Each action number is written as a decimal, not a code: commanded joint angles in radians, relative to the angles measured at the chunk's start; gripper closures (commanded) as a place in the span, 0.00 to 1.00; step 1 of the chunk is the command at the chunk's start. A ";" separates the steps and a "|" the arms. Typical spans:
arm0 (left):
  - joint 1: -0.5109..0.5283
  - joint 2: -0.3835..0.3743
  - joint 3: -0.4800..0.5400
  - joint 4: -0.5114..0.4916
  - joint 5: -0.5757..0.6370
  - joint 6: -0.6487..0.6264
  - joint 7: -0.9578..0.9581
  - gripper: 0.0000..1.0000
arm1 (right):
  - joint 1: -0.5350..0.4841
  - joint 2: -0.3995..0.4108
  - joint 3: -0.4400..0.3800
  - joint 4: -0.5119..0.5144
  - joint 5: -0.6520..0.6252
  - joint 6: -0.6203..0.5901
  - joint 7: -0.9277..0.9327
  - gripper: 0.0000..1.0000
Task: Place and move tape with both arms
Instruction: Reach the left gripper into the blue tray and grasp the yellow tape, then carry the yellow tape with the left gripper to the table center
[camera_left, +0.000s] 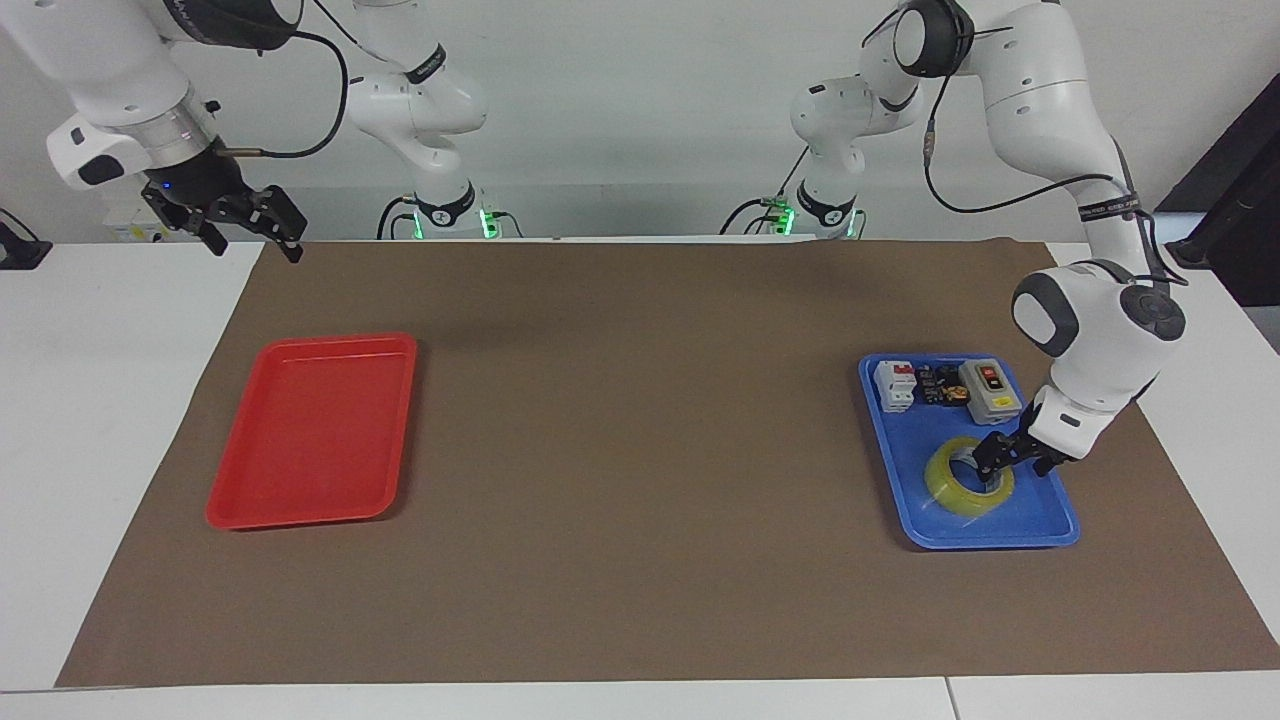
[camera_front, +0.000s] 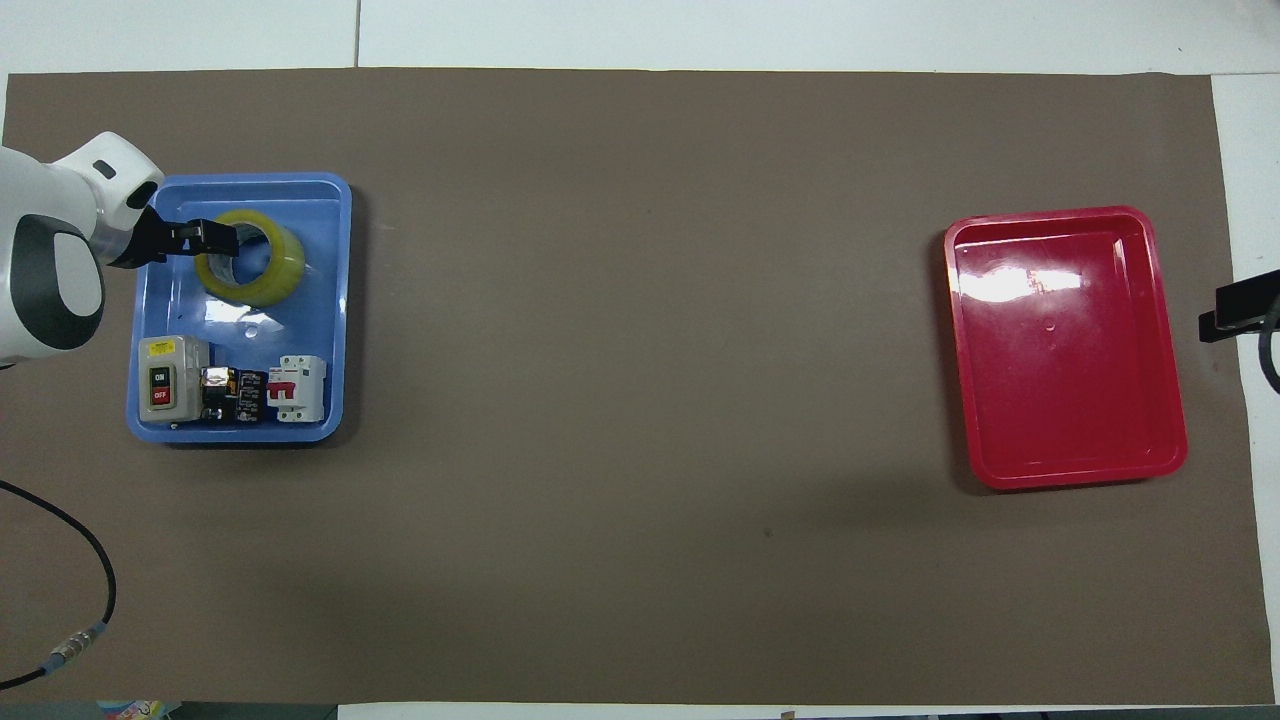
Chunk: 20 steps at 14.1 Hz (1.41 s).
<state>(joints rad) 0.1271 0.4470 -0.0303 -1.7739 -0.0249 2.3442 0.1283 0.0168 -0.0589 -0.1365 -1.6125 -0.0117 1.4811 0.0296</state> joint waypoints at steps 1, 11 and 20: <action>-0.006 -0.004 -0.005 -0.015 -0.004 0.021 0.004 0.76 | -0.012 -0.019 0.003 -0.020 0.018 -0.007 -0.023 0.00; -0.093 -0.206 -0.003 -0.015 -0.004 -0.222 -0.077 1.00 | -0.012 -0.019 0.003 -0.020 0.018 -0.005 -0.023 0.00; -0.613 -0.165 -0.005 -0.033 0.173 -0.178 -0.945 1.00 | -0.012 -0.019 0.003 -0.020 0.018 -0.007 -0.025 0.00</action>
<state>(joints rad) -0.3971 0.2630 -0.0570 -1.8023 0.1059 2.1286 -0.6651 0.0168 -0.0589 -0.1365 -1.6125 -0.0117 1.4811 0.0296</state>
